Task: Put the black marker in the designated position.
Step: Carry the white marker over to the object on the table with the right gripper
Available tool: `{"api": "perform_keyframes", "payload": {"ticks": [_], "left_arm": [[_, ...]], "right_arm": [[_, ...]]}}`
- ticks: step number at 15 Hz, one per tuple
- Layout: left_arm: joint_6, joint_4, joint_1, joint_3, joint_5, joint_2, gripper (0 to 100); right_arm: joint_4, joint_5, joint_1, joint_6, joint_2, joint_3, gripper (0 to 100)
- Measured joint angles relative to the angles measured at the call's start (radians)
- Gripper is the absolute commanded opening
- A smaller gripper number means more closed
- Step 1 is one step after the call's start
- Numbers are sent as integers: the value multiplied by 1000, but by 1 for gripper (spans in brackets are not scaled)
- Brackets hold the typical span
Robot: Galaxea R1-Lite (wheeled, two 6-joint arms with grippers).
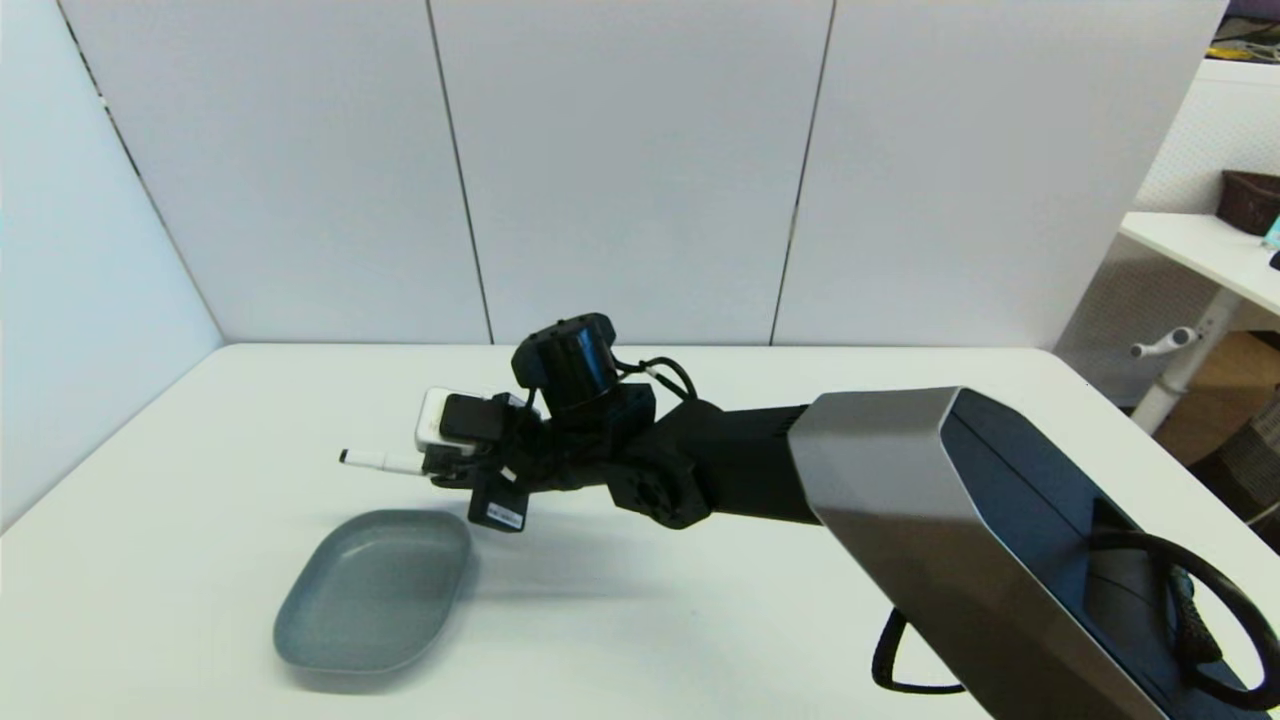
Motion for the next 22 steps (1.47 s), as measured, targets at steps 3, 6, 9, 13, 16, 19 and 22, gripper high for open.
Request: {"api": "perform_keyframes", "payload": {"ticks": [3,6,9,13,16,19,22], "left_arm": [[0,0,0,0,0,0,100],[0,0,0,0,0,0,100],[0,0,0,0,0,0,100],[0,0,0,0,0,0,100],[0,0,0,0,0,0,100],[0,0,0,0,0,0,100],[0,0,0,0,0,0,100]], "right_arm": [[0,0,1,-1,9,-2,0],[-1,-6,1,-8,14,-2,0],[-1,-14,-1,-20,18,-1,0],[0,-14,0,-22,21,0,0],[1,-16,0,-24,22,0,100],[0,-19,0,-23,22,0,100],[1,-43,0,-19,21,0,100]]}}
